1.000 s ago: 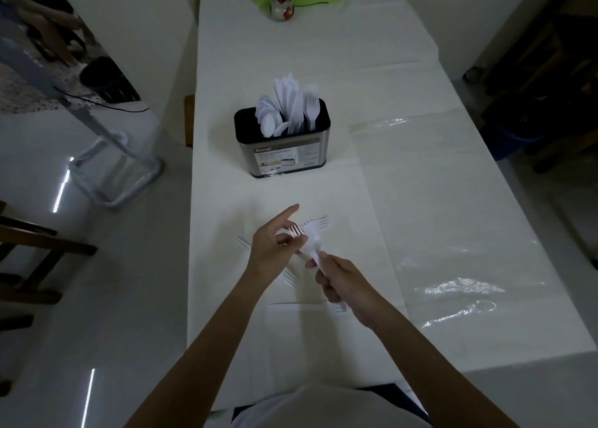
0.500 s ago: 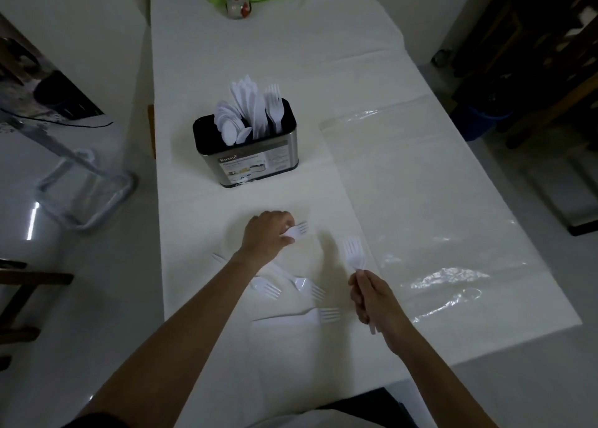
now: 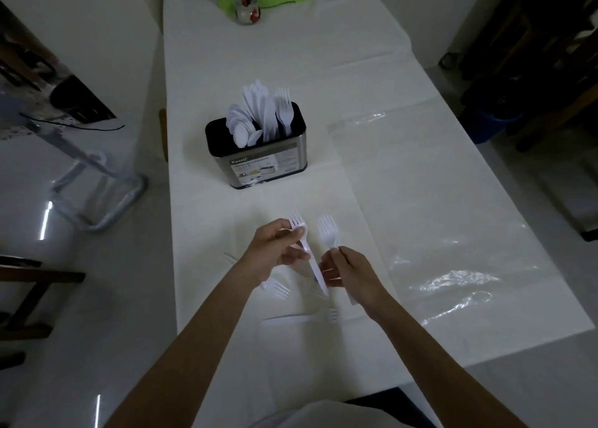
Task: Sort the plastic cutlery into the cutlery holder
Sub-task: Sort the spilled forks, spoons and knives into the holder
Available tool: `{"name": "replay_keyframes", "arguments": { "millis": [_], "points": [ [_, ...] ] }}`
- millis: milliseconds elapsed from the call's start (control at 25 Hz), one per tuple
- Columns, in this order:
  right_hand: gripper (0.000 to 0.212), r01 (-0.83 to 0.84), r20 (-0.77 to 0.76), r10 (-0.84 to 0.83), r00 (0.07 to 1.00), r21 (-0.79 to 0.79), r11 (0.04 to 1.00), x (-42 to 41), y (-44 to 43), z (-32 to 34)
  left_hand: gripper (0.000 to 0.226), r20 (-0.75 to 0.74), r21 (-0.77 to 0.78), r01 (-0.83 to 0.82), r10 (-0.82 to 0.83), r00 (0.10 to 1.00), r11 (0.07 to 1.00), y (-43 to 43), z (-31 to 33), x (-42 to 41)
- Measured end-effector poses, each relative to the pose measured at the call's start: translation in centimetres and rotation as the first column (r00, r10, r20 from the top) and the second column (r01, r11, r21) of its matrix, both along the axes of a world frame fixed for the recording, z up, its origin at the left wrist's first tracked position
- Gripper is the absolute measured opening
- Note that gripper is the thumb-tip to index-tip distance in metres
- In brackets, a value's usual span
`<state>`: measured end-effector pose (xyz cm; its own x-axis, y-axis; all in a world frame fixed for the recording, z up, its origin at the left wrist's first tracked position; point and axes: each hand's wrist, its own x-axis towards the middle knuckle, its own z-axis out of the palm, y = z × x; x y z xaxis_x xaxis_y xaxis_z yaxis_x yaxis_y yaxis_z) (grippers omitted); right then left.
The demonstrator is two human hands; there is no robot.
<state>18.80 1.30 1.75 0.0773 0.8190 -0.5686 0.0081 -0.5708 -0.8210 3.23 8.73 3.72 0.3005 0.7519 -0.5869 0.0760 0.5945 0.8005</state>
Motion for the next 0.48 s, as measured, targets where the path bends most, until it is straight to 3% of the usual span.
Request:
{"name": "replay_keyframes", "arguments": {
  "millis": [80, 200, 320, 360, 440, 480],
  "points": [
    [0.035, -0.068, -0.092, 0.065, 0.994, -0.032, 0.997, -1.1, 0.4, 0.5, 0.018, -0.057, 0.010, -0.056, 0.056, 0.997, 0.998, -1.1, -0.7, 0.0],
    [0.034, -0.108, -0.205, 0.095, 0.974, -0.054, 0.993, -2.0, -0.2, 0.3, 0.015, -0.385, 0.310, 0.105, 0.024, 0.922, 0.945, -1.9, -2.4, 0.0],
    [0.035, -0.029, -0.225, 0.004, 0.974, -0.107, 0.994, -1.0, -1.8, -0.6, 0.022, -0.453, 0.489, 0.204, 0.047, 0.890, 0.848, -2.5, -3.5, -0.7],
    [0.036, 0.000, -0.217, -0.025, 0.976, -0.115, 0.993, -0.4, -2.4, -0.9, 0.028, -0.527, 0.522, 0.332, -0.010, 0.850, 0.786, -2.6, -4.0, -1.2],
    [0.036, 0.051, -0.215, -0.078, 0.974, -0.127, 0.991, 0.8, -3.6, -1.3, 0.044, -0.760, 0.456, 0.703, -0.173, 0.627, 0.546, -2.9, -5.0, -2.1],
    [0.035, 0.075, -0.218, -0.104, 0.970, -0.135, 0.988, 1.3, -4.1, -1.5, 0.048, -0.831, 0.397, 0.810, -0.207, 0.517, 0.431, -3.0, -5.5, -2.3]
  ]
}}
